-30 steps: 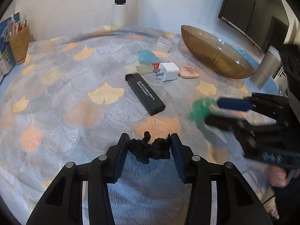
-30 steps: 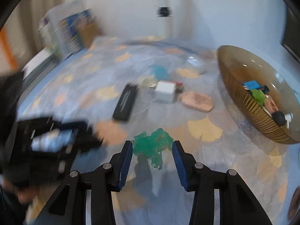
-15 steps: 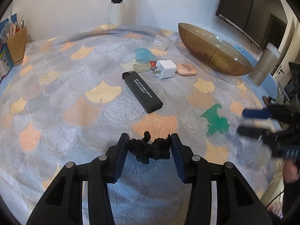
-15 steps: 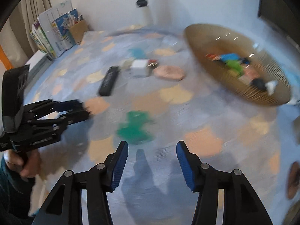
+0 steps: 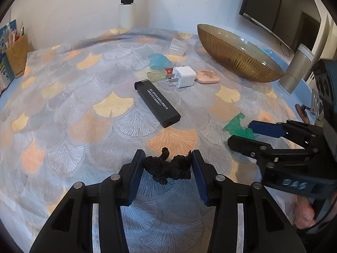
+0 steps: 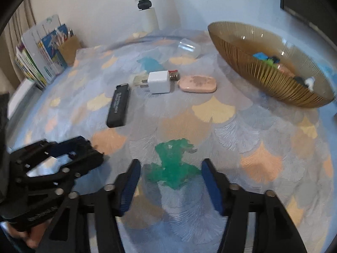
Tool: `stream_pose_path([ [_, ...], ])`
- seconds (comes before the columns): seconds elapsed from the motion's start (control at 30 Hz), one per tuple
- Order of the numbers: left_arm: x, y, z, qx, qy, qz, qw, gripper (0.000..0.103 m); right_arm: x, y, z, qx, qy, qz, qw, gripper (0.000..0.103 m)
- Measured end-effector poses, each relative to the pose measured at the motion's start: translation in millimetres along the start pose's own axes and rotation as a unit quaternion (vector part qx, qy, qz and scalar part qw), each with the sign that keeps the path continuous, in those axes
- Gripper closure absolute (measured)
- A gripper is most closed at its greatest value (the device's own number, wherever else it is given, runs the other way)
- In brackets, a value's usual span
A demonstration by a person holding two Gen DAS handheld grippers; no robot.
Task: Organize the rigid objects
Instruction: 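Carry the black spiky toy and green toy over the bowl with both grippers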
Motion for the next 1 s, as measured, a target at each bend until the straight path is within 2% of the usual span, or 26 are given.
stream_pose_path([
  [0.1,1,-1,3,0.006,0.008,0.000,1.0000,0.061,1,-3,-4,0.011,-0.023,0.019,1.000,0.056],
  [0.23,-3,-7,7,0.002,0.014,0.016,0.9998,0.061,0,-14,-8,-0.013,-0.033,0.037,0.999,0.057],
  [0.37,-16,-19,14,-0.003,0.016,0.038,0.9992,0.061,-14,-41,3,-0.008,-0.031,0.069,0.997,0.057],
  [0.53,-68,-50,47,0.009,0.057,0.104,0.9929,0.061,-52,-86,44,0.032,-0.012,0.128,0.991,0.057],
  [0.67,-123,-61,85,0.036,0.085,0.148,0.9847,0.061,-96,-135,101,0.088,0.024,0.183,0.979,0.057],
  [0.77,-164,-58,113,0.063,0.088,0.172,0.9792,0.061,-124,-161,142,0.100,0.071,0.212,0.970,0.056],
  [0.87,-189,-39,136,0.083,0.089,0.174,0.9772,0.061,-140,-165,174,0.112,0.107,0.213,0.965,0.056],
  [0.93,-192,-15,145,0.095,0.080,0.155,0.9800,0.061,-140,-152,191,0.126,0.119,0.197,0.965,0.056],
  [1.0,-186,11,154,0.098,0.077,0.131,0.9835,0.061,-134,-128,203,0.123,0.134,0.168,0.969,0.056],
])
Point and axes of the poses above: each gripper's, at about its wrist camera, not at the fingertips, and y roughly the way its jaws point, z to its right, x to its underside, the point moved 7 cm from there along y, roughly the way its jaws point, and after that the axes turned 10 degrees about z, right-handed, at the moved point
